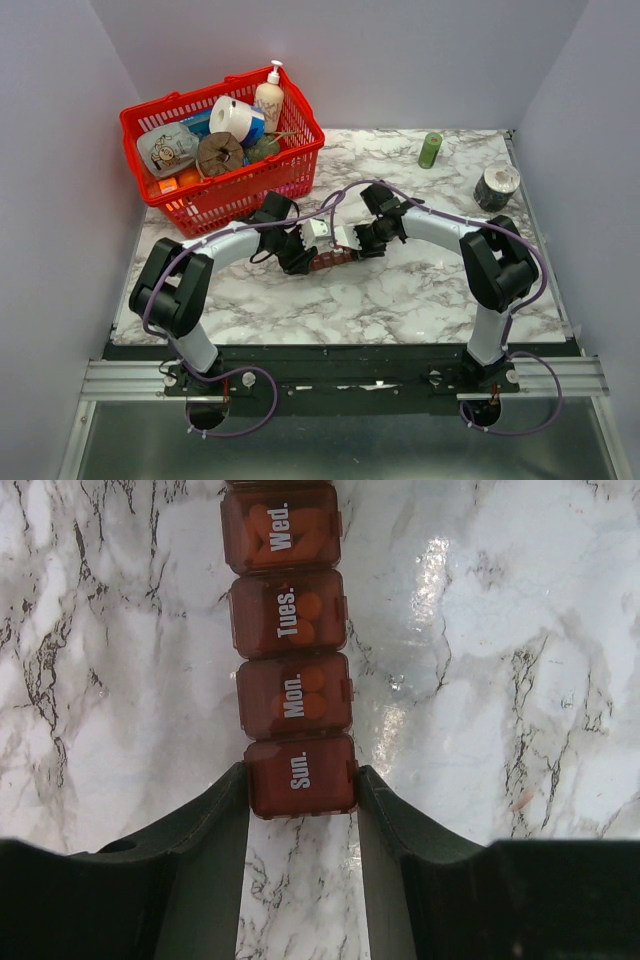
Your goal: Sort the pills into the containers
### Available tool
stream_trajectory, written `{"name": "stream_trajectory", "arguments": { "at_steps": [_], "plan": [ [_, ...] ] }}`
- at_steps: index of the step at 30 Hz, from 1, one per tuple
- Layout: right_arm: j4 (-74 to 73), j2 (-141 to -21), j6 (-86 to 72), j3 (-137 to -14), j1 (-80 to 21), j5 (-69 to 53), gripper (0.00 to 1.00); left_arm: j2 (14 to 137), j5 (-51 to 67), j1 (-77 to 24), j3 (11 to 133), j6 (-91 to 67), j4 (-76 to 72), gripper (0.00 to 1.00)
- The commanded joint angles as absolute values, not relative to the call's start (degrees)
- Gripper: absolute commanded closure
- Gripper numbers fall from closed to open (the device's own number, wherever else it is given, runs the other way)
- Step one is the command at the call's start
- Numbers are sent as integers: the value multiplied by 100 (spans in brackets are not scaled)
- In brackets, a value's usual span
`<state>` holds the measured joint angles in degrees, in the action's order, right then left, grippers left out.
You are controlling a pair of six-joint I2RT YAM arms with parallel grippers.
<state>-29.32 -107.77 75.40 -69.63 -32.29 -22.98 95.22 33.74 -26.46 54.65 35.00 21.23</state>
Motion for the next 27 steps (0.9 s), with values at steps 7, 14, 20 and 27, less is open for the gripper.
{"name": "stream_trajectory", "arguments": {
  "at_steps": [7,14,20,27],
  "plan": [
    [-2733,-11039,7646,-6741,-3340,-1986,73,9835,3779,-2663,5555,3006,2619,80],
    [-2716,-11030,7673,-6697,-3340,-1960,74,9791,3937,-2593,5546,2909,2654,76],
    [-2663,-11039,7708,-6636,-3340,-1925,74,9835,4016,-2558,5607,2830,2742,73],
    [-2637,-11048,7726,-6609,-3340,-1907,74,9923,4157,-2487,5660,2707,2848,71]
  ]
}}
